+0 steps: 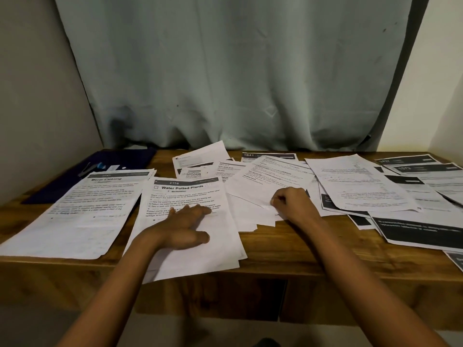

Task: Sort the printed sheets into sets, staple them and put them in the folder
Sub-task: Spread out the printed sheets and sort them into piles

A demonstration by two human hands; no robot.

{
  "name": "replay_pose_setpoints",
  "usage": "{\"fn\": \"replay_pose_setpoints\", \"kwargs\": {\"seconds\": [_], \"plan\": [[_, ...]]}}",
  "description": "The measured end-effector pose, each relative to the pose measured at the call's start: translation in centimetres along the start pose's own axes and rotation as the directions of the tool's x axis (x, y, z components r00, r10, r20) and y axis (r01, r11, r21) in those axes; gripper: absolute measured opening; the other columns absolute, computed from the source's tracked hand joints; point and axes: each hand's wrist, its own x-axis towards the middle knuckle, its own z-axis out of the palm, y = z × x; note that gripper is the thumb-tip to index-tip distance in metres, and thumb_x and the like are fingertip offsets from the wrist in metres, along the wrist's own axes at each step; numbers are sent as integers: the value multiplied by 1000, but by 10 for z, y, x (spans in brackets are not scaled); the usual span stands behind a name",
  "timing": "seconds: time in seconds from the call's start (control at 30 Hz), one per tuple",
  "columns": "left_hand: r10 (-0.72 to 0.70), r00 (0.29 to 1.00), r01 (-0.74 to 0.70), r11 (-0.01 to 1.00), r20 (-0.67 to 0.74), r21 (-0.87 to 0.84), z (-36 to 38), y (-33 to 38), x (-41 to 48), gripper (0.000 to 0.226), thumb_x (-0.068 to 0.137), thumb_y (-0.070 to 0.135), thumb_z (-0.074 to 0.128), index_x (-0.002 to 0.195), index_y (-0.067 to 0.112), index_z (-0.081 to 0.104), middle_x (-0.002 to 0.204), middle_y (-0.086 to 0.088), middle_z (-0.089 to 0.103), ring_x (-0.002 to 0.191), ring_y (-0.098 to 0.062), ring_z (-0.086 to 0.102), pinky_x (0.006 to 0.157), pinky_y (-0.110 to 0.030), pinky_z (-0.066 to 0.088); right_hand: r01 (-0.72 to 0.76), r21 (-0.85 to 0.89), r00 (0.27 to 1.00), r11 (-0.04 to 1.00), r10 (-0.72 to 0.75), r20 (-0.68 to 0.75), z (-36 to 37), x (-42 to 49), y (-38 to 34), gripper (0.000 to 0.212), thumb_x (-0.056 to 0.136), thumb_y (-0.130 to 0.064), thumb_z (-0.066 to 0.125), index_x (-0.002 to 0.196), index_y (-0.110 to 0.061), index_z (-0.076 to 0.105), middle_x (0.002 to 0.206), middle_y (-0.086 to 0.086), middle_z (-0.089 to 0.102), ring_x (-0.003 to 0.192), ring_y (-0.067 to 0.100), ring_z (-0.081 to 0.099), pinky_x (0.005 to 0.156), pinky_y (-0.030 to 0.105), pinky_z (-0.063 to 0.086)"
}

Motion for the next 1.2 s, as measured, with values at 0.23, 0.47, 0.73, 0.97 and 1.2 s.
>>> {"fn": "replay_pose_setpoints", "kwargs": {"seconds": [0.23, 0.47, 0.73, 0.97, 1.2], "plan": [[25, 997, -23, 999, -68, 32, 9, 4, 1, 74, 92, 61, 44, 152, 35, 10, 161, 6, -2, 148, -19, -9, 118, -42, -11, 61, -21, 992, 998, -58, 116, -3, -4, -1, 49, 83, -46, 67, 121, -16, 63, 123, 0, 63, 109, 18, 58, 87, 30, 47], [1, 995, 8, 996, -103, 91, 26, 0, 5, 82, 83, 74, 29, 152, 36, 7, 161, 2, -6, 147, -23, -12, 118, -45, -11, 247, -232, 964, 941, -213, 159, -7, -8, -5, 34, 90, -41, 59, 117, -20, 66, 113, 1, 68, 101, 18, 61, 86, 31, 50], [21, 989, 3, 987, -148, 160, 34, -5, 5, 93, 75, 85, 17, 153, 36, 5, 162, 2, -5, 148, -23, -9, 117, -43, -10, 344, -421, 937, 839, -335, 98, -5, -15, -5, 25, 97, -31, 45, 104, -19, 65, 91, 3, 69, 79, 19, 63, 72, 34, 53], [8, 992, 7, 992, -128, 123, 29, -3, 4, 81, 85, 76, 25, 153, 35, 7, 162, 2, -3, 148, -22, -7, 118, -43, -7, 345, -266, 924, 900, -375, -70, -40, -37, 11, 20, 95, -25, 51, 100, -17, 68, 94, 1, 69, 78, 14, 59, 65, 27, 49], [92, 969, -81, 995, -229, 58, 23, 22, -3, 90, 76, 82, 20, 152, 35, 11, 162, 1, -2, 148, -20, -4, 117, -40, -6, 559, -296, 818, 775, -573, 44, -69, -113, 32, 35, 89, -37, 45, 93, -17, 73, 89, -5, 72, 81, 10, 66, 76, 22, 48]]}}
